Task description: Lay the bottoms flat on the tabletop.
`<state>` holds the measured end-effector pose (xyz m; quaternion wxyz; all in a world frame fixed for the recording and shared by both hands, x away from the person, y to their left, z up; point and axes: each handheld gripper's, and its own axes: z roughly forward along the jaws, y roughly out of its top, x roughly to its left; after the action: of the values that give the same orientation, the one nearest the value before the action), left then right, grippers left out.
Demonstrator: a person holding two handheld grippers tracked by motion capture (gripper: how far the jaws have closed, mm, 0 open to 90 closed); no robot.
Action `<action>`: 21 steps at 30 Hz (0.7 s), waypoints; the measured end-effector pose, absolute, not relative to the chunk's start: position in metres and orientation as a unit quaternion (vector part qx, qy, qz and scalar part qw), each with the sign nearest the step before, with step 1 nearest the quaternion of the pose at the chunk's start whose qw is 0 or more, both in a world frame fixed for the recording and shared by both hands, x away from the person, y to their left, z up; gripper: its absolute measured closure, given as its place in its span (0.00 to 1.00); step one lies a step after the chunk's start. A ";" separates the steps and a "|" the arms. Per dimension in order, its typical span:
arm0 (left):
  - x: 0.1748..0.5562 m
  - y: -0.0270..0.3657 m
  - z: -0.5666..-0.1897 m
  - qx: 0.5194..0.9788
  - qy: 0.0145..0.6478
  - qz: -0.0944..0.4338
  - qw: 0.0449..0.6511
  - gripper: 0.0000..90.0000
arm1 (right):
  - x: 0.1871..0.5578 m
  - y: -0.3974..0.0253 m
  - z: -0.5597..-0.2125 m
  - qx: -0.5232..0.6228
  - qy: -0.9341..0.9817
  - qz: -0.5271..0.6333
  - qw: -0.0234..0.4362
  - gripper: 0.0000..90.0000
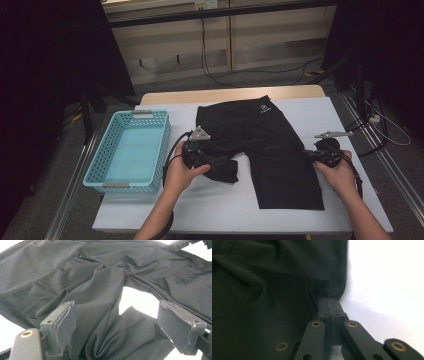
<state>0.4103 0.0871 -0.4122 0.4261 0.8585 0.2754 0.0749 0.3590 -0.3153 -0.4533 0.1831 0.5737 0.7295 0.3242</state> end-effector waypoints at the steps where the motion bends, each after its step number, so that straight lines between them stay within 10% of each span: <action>1: 0.410 0.087 -0.412 0.859 0.275 0.075 0.425 0.18 | 0.361 -0.315 -0.452 0.572 0.728 0.322 0.198 1.00; 6: 0.411 0.086 -0.413 0.861 0.272 0.074 0.424 0.18 | 0.378 -0.323 -0.452 0.587 0.710 0.329 0.207 1.00; 12: 0.412 0.088 -0.412 0.859 0.273 0.073 0.426 0.18 | 0.368 -0.320 -0.454 0.584 0.718 0.311 0.215 0.66; 21: 0.410 0.087 -0.408 0.859 0.270 0.076 0.429 0.18 | 0.321 -0.325 -0.444 0.576 0.735 0.295 0.201 0.72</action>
<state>0.4095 0.0873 -0.4079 0.4287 0.8589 0.2699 0.0756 0.3209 -0.3247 -0.4437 0.2010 0.5762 0.7354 0.2947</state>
